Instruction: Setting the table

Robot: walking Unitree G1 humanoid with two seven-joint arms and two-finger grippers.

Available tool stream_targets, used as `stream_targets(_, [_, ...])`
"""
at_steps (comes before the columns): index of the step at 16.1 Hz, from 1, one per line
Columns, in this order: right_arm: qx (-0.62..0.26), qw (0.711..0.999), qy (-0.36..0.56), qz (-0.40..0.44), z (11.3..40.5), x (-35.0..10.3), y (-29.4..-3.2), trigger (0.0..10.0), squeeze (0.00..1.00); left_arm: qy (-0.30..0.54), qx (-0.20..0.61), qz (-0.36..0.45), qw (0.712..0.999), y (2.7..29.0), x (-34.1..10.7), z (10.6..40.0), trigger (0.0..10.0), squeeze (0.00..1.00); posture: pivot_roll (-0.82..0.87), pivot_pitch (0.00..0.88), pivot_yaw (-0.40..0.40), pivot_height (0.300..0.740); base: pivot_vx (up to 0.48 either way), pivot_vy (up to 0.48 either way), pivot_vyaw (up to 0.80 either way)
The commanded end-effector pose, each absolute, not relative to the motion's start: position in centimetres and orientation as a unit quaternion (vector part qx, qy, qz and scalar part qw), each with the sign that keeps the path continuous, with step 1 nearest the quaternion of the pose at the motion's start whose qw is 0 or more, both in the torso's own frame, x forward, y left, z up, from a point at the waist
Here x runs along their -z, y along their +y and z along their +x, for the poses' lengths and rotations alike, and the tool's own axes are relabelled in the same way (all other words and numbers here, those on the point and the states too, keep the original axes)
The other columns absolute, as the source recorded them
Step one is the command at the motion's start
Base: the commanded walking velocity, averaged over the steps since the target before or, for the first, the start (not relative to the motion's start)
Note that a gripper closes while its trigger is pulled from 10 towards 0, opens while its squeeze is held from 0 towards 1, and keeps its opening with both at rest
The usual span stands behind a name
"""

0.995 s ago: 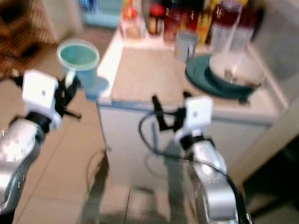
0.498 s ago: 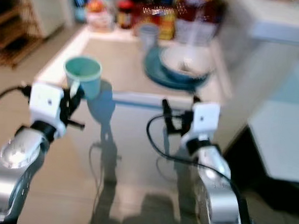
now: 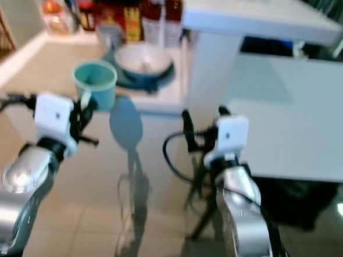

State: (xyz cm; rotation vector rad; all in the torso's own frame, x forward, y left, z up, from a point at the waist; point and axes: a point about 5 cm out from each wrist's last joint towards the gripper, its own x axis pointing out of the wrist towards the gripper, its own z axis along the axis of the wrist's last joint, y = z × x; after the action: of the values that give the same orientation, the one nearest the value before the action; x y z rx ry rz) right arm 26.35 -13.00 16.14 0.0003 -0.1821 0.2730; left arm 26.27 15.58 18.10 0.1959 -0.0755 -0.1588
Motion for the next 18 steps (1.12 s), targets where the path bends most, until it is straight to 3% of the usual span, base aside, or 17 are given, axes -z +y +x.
stream_targets(1, [-0.142,0.985,-0.095,-0.002,26.46,-16.36,-12.68,10.0,0.00,-0.041,0.059,0.105,0.992,15.99,-18.11,26.43,10.0,0.00,0.02,0.000,0.010,0.740,0.000,-0.480,0.00])
stream_targets(5, [-0.143,0.985,-0.092,-0.027,26.65,-16.24,-12.79,10.0,0.00,-0.044,0.061,0.103,0.992,15.64,-18.13,26.45,10.0,0.00,0.02,0.000,0.014,0.740,0.000,-0.480,0.00])
stream_targets(18, [-0.123,0.988,-0.087,-0.043,26.97,-16.10,-13.51,10.0,0.00,-0.047,0.063,0.098,0.992,15.38,-18.03,26.77,10.0,0.00,0.01,0.000,0.014,0.740,0.000,-0.480,0.80])
